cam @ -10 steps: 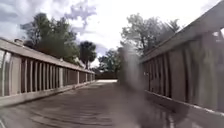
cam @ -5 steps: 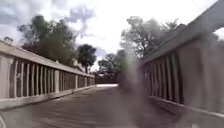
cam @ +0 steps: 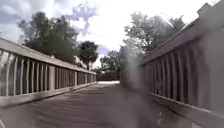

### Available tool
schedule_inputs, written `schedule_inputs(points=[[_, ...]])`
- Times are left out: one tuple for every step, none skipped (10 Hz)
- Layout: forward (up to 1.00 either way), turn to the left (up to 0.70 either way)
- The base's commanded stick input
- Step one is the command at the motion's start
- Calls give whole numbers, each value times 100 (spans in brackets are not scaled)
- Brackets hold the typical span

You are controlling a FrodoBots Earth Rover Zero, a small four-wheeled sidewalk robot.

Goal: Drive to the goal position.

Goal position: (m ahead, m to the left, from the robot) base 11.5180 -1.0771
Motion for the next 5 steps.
schedule_inputs(points=[[69,1],[69,1],[69,5],[69,9],[69,12]])
